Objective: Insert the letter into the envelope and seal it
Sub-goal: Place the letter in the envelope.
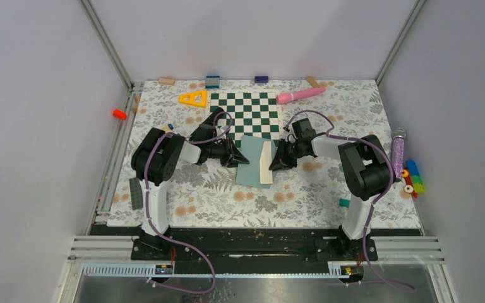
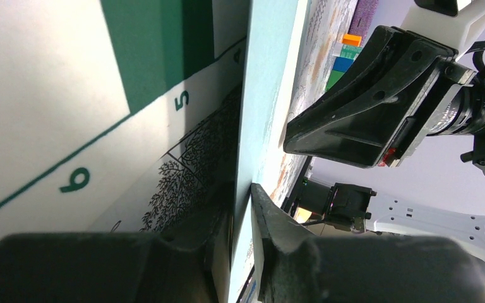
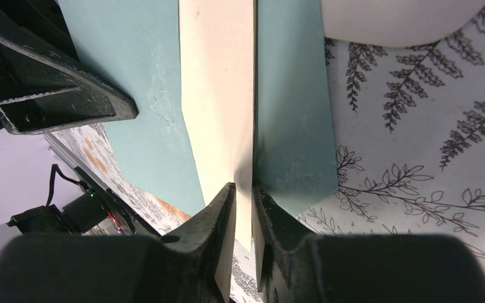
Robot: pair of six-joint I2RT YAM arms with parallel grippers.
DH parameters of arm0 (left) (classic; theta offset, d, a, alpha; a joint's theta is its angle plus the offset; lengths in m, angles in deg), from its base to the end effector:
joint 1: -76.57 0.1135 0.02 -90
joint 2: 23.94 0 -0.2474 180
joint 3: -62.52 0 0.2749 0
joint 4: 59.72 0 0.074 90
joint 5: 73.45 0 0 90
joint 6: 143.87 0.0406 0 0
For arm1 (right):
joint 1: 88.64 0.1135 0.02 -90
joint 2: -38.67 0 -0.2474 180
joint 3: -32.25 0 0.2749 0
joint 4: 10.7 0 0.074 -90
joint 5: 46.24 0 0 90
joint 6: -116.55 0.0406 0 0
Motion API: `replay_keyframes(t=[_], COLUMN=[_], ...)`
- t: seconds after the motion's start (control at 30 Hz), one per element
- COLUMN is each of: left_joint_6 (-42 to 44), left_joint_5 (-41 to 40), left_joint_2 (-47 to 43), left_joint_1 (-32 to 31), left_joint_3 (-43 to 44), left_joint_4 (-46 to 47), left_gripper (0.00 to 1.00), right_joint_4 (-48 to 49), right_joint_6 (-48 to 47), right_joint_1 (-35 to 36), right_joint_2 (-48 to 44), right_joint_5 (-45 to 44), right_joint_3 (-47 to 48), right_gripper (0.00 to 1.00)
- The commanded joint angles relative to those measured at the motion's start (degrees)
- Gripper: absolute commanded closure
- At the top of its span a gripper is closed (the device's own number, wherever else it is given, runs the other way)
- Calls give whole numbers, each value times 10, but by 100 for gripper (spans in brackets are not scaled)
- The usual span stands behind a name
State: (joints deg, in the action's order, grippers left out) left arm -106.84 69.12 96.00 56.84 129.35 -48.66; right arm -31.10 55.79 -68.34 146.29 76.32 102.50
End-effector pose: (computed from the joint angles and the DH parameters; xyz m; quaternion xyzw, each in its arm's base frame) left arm 0.3485 -0.1592 0.0419 -0.0619 0.8365 -0.5418 0.0536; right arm 0.3404 0.1492 0.0909 -0.0057 0.9254 0.3562 0.1291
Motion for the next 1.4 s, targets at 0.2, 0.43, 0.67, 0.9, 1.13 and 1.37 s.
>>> replay_keyframes(t=[0.2,0.43,0.67,0.9,1.13,1.37], left_joint_6=[1,0,0,2,30,22], left_joint_5=[-18,-20,-20,-25,-48,-43], left_joint_2=[-26,-26,-26,-35,-51,-42], left_joint_1=[5,5,4,4,5,3], left_joint_3=[-5,-7,-7,-6,-1,0], left_joint_4=[19,19,18,5,-49,-40], left_gripper=[83,83,83,67,44,41], right_joint_4=[1,20,48,68,103,116], right_joint_6=[30,59,93,111,137,147], right_joint_1=[14,27,32,32,33,33], right_joint_2=[3,8,18,25,28,37], right_joint_5=[11,15,26,26,36,54], right_joint_3=[11,10,8,1,4,13], right_gripper=[84,89,92,94,96,97])
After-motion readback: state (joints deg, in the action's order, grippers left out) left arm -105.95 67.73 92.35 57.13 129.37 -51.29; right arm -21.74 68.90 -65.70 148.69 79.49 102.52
